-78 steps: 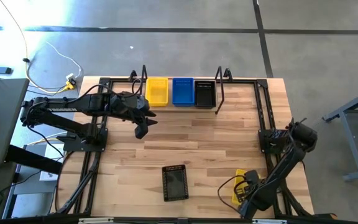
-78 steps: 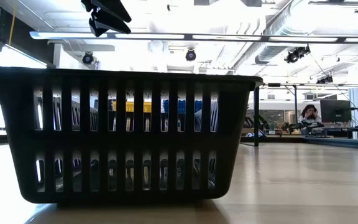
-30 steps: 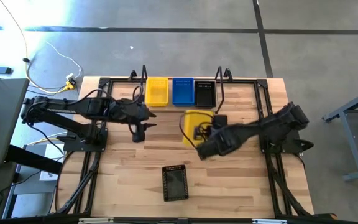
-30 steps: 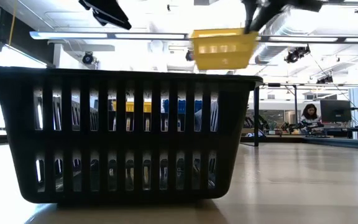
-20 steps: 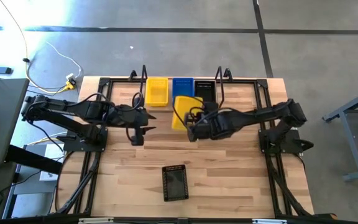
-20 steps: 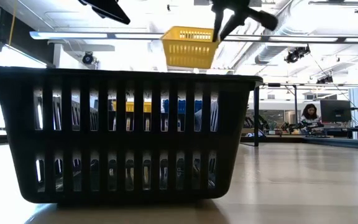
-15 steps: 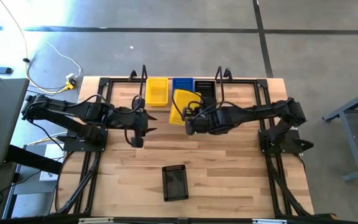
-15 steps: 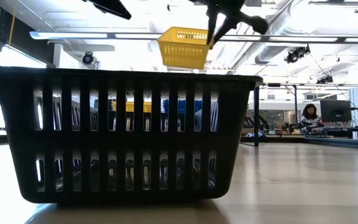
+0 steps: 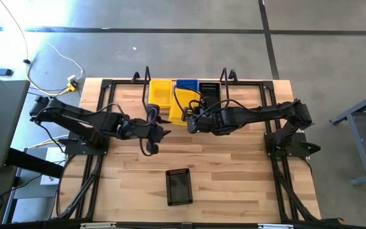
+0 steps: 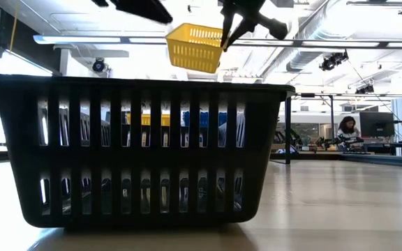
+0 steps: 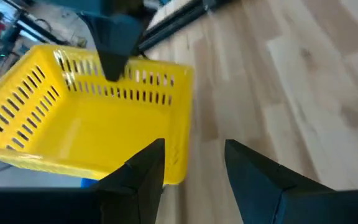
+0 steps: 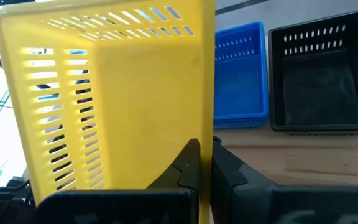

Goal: Stack baskets on shelf by color
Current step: Stack the yellow bin on top of the yellow bin on the shelf

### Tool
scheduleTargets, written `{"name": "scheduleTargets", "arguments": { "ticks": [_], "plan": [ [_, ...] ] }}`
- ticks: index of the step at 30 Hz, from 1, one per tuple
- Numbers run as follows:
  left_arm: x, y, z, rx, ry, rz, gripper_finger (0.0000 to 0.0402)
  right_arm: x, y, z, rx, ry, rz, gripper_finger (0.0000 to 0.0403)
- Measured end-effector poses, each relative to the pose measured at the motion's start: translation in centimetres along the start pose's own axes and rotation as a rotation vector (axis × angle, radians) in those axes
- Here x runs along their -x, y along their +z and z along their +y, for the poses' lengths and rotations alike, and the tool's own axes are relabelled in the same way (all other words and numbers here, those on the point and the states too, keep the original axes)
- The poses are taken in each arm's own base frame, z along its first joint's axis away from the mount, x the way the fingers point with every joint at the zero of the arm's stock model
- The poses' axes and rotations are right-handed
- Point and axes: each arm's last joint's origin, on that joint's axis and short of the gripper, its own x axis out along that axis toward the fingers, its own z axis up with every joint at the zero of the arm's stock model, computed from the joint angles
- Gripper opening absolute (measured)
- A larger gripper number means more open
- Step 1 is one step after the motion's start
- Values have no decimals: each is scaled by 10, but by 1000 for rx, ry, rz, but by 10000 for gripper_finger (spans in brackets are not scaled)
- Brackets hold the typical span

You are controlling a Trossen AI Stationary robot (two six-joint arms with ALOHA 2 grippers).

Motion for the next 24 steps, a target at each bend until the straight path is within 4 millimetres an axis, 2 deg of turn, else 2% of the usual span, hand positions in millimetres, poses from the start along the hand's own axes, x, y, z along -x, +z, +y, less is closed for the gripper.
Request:
{"name": "scheduleTargets", "arguments": {
  "ticks": [12,18,21,24],
  "plan": [
    [-36,-4,-21,-149,31,120,156,-3,-6,2,2,8,22,0],
    [-48,-8,-22,-180,107,187,154,2,-11,4,1,30,34,0],
    [-50,-11,-21,-184,105,206,135,5,-13,5,7,36,29,0],
    [-50,-11,-21,-178,83,195,96,5,-13,5,8,37,30,0]
  ]
}}
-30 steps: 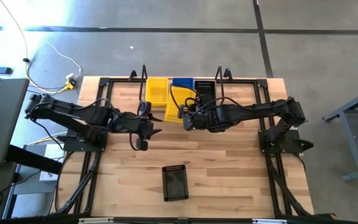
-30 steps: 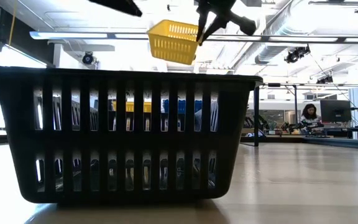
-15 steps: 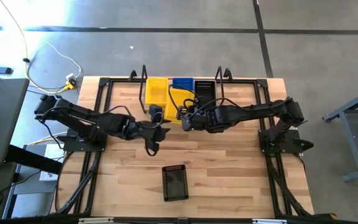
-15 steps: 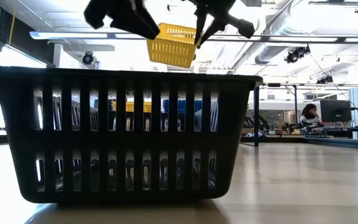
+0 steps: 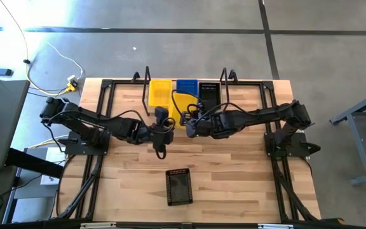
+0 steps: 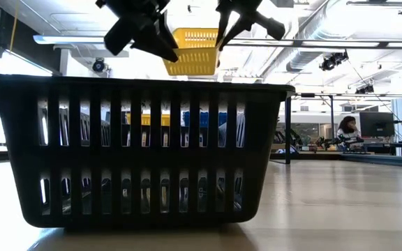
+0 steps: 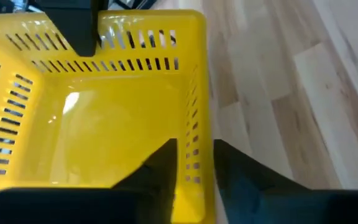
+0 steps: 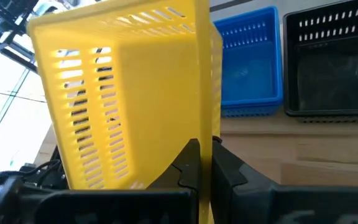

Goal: Stack baskets on shelf by color
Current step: Stack the yellow bin on top of the yellow bin on the shelf

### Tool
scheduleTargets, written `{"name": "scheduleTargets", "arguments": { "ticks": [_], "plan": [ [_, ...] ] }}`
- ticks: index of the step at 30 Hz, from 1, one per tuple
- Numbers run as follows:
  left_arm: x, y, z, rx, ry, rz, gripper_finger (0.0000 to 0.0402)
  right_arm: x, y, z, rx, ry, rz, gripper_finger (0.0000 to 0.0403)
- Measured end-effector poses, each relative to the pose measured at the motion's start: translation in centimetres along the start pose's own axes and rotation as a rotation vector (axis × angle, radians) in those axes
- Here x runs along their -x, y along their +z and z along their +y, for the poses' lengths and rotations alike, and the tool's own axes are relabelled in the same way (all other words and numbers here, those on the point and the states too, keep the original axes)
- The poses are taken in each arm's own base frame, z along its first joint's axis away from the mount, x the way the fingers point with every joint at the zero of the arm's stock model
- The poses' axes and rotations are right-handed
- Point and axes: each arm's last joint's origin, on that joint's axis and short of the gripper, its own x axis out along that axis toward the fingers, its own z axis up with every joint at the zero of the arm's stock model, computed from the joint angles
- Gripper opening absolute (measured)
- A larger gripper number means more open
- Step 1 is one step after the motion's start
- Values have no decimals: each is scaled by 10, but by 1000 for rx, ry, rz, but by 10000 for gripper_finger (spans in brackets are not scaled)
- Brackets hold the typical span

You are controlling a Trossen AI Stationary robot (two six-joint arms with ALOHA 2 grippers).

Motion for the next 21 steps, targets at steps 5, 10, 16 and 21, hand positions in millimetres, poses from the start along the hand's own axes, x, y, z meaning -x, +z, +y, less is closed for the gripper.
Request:
{"name": "scheduleTargets", "arguments": {
  "ticks": [5,10,16,21],
  "plan": [
    [0,0,-1,-3,-34,-16,14,0,0,0,35,3,7,0],
    [0,1,-2,-1,-75,-37,12,0,-1,0,69,6,16,0],
    [2,-2,0,12,-146,-53,5,-1,0,0,77,6,30,29],
    [1,-11,5,58,-259,-44,2,-1,2,-1,95,-4,16,87]
  ]
}}
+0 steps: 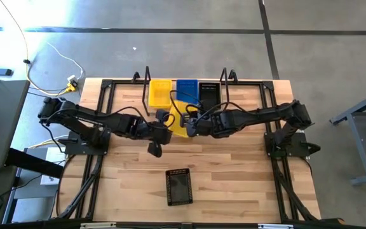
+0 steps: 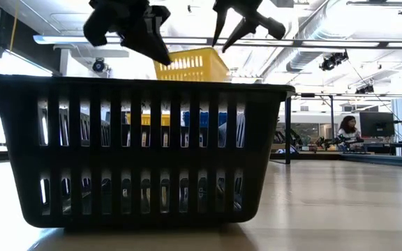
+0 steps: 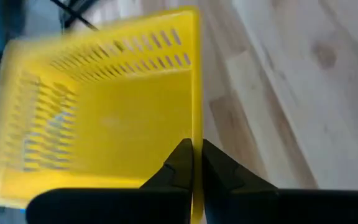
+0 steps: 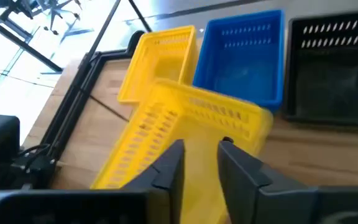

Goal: Stack baskets on shelf by color
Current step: Stack the yellow bin on top of the yellow bin on the shelf

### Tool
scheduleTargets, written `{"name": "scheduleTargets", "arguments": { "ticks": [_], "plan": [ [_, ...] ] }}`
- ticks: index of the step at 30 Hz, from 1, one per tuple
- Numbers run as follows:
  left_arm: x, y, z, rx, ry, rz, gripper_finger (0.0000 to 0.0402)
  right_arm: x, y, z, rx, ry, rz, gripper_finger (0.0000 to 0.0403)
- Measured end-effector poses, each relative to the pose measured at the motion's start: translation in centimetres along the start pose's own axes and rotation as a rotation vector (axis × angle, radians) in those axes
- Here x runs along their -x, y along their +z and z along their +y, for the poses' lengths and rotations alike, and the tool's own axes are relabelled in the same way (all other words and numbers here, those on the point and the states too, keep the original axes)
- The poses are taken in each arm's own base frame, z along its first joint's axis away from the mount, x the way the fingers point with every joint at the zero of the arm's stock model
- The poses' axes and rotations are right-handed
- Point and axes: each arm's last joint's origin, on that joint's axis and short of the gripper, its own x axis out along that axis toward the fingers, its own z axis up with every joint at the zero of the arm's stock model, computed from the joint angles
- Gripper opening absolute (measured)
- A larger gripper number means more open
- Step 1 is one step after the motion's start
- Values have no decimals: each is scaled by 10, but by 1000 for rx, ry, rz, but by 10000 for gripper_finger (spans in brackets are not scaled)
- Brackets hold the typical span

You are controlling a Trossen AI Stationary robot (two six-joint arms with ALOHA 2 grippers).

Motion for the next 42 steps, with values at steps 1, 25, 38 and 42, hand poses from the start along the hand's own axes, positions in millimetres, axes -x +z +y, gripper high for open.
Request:
{"name": "scheduleTargets", "arguments": {
  "ticks": [1,25,38,42],
  "plan": [
    [0,-3,2,10,-15,12,2,1,1,-1,10,-1,-4,98],
    [31,-85,102,319,25,93,0,33,78,-24,206,49,-93,149],
    [16,-124,114,364,17,93,0,24,97,-32,235,38,-75,149],
    [10,-127,111,342,9,104,0,21,100,-34,245,46,-50,149]
  ]
}}
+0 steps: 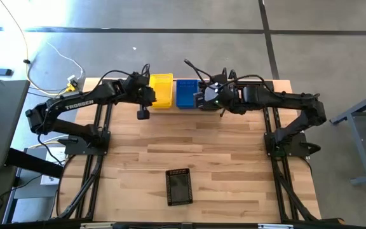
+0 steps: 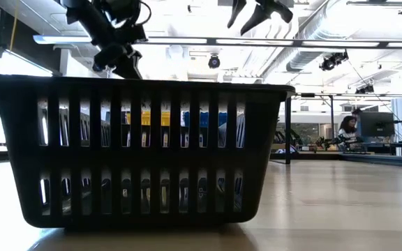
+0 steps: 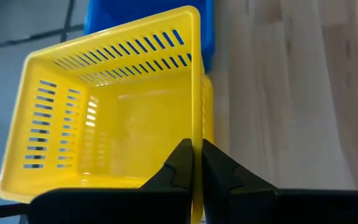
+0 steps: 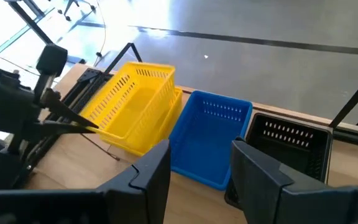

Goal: Stack baskets on shelf by color
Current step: Stack the yellow bin on top of the yellow bin on the shelf, then stack the black bin on top of the black bin on the shelf

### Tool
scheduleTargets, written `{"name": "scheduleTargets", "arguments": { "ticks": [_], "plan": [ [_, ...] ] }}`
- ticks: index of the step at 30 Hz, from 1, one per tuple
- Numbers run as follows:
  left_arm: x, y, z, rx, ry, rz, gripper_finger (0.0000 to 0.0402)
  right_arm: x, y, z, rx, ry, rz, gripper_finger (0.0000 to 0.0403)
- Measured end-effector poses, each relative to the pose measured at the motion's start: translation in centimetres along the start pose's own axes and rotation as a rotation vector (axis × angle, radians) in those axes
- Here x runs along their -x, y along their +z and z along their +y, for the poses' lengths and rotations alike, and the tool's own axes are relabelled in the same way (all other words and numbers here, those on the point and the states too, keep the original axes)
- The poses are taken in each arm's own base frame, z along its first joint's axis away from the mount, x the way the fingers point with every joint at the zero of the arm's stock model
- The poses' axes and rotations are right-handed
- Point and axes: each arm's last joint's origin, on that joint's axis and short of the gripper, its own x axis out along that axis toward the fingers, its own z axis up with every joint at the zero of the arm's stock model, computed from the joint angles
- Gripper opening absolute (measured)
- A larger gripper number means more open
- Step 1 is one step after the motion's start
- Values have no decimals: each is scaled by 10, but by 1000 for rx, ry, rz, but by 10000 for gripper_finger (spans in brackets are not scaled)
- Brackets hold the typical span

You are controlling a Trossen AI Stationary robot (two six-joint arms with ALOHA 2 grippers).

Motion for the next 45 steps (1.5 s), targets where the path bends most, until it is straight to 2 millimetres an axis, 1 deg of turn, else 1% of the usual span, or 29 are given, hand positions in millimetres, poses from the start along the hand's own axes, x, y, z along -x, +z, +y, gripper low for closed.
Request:
{"name": "scheduleTargets", "arguments": {
  "ticks": [3,8,20,24,30,35,38,41,45],
  "plan": [
    [-6,-5,-3,-4,-7,39,0,-1,1,-1,6,3,7,149],
    [-7,-6,-2,-10,27,58,0,-1,1,-1,10,5,9,149],
    [-22,-7,-2,-6,11,88,0,-1,0,0,13,21,27,149],
    [-22,-6,-1,-6,17,84,9,-1,0,0,20,28,35,149],
    [-22,-6,-1,-27,24,85,42,-1,-1,1,17,46,55,149],
    [-22,-6,-1,-30,26,81,83,-1,-1,1,16,51,60,149],
    [-22,-5,-1,-1,27,80,113,-1,-1,1,-1,52,62,149],
    [-17,0,3,45,31,74,142,0,-2,2,-4,77,86,149],
    [-6,8,8,73,26,84,176,0,-1,6,-19,154,130,149]
  ]
}}
